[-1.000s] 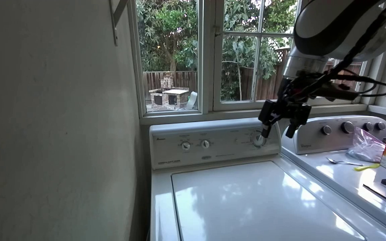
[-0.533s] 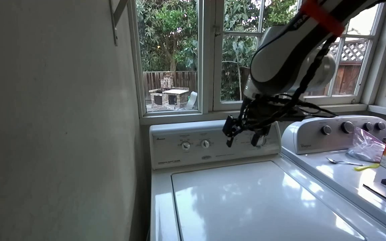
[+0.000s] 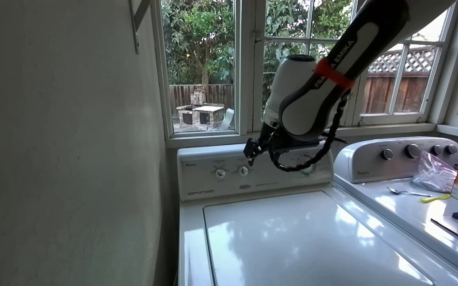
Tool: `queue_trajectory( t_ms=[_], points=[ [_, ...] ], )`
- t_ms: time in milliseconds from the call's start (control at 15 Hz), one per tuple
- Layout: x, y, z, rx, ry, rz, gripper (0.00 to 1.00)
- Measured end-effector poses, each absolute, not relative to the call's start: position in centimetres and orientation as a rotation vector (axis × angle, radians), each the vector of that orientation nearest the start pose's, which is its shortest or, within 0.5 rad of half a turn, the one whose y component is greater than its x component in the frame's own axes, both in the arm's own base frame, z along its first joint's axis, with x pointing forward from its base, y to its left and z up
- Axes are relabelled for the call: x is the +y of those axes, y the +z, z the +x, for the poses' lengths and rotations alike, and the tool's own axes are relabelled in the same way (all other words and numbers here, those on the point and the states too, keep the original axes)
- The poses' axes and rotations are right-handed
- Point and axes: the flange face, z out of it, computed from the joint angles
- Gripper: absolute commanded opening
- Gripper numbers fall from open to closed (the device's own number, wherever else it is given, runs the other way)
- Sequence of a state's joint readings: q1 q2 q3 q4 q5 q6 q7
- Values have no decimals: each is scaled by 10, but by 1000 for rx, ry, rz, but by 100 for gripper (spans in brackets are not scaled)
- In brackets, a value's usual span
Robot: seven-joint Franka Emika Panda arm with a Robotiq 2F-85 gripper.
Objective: Turn the second left switch to the left
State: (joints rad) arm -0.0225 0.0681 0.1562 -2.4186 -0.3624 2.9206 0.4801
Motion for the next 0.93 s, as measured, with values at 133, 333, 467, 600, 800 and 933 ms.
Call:
queue_trajectory(
  t_ms=[133,333,467,600,800,933],
  points=[
    [93,327,541,16,-749,-3068,100],
    [102,317,559,4,-742,-3058,100],
    [103,315,561,3,-739,-3058,100],
    [103,316,562,2,-742,-3057,100],
    [100,316,563,-9,-752,-3067,100],
    [93,314,567,-9,-786,-3097,100]
  ],
)
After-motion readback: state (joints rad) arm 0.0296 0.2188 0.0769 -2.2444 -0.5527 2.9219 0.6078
